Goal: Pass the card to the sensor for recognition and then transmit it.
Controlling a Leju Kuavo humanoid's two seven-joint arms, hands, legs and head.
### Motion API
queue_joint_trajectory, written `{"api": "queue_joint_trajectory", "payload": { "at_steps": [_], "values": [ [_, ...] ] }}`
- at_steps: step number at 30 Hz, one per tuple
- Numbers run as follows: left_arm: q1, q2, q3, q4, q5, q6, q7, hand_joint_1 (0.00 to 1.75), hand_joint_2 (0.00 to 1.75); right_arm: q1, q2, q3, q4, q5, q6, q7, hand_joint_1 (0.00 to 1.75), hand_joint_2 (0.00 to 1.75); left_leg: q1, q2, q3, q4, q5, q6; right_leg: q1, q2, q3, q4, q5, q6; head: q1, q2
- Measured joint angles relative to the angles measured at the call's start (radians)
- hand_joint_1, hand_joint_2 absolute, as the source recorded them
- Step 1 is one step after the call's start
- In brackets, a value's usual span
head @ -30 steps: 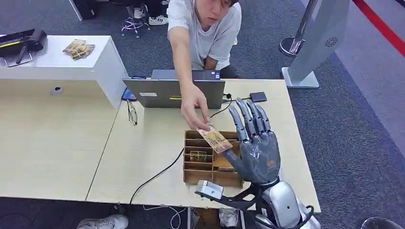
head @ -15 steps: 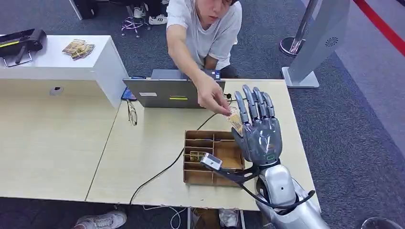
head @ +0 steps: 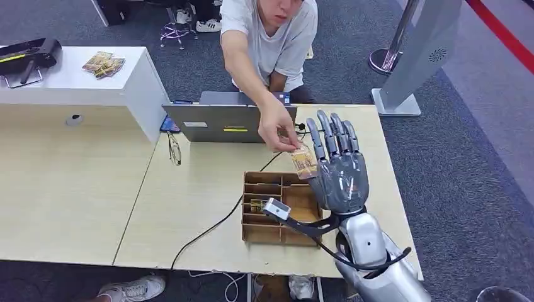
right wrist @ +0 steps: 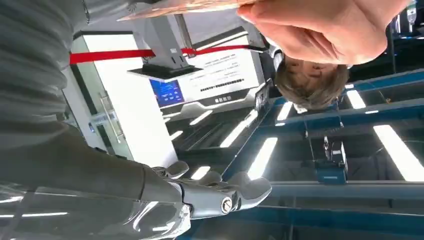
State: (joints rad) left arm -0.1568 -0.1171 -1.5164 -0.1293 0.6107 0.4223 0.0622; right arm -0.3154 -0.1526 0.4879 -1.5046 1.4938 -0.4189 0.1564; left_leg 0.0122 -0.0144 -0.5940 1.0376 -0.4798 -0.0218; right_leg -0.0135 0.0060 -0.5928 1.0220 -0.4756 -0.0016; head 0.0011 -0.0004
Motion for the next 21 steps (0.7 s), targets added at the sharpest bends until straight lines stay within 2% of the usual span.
{"api": "queue_joint_trajectory", "payload": {
  "at_steps": [1, 2, 3, 21],
  "values": [
    [0.0, 0.0, 0.0, 0.0, 0.0, 0.0, 0.0, 0.0, 0.0, -0.001, 0.002, 0.0, 0.002, -0.001, 0.0, -0.001, 0.02, 1.75, 0.0, 0.0, 0.0, 0.0, 0.0, 0.0, 0.0, 0.0, 0.0, 0.0, 0.0, 0.0, 0.0, 0.0],
    [0.0, 0.0, 0.0, 0.0, 0.0, 0.001, 0.0, 0.0, 0.0, -0.003, 0.003, 0.0, 0.005, -0.001, 0.003, -0.003, 1.59, 1.75, 0.0, 0.0, 0.0, 0.0, 0.0, 0.0, 0.0, 0.0, 0.0, 0.0, 0.0, 0.0, 0.0, 0.0],
    [0.0, 0.0, 0.0, 0.0, 0.0, 0.001, 0.0, 0.0, 0.0, -0.005, 0.005, 0.0, 0.008, -0.001, 0.005, -0.005, 1.75, 1.75, 0.0, 0.0, 0.0, 0.0, 0.0, 0.0, 0.0, 0.0, 0.0, 0.0, 0.0, 0.0, 0.0, 0.0],
    [-0.002, -0.005, 0.0, 0.0, 0.012, 0.004, 0.0, 0.0, 0.0, -0.009, 0.022, 0.002, 0.017, -0.023, 0.015, -0.021, 1.75, 1.75, 0.0, 0.0, 0.0, 0.0, 0.0, 0.0, 0.0, 0.0, 0.0, 0.0, 0.0, 0.0, 0.0, 0.0]
  ]
}}
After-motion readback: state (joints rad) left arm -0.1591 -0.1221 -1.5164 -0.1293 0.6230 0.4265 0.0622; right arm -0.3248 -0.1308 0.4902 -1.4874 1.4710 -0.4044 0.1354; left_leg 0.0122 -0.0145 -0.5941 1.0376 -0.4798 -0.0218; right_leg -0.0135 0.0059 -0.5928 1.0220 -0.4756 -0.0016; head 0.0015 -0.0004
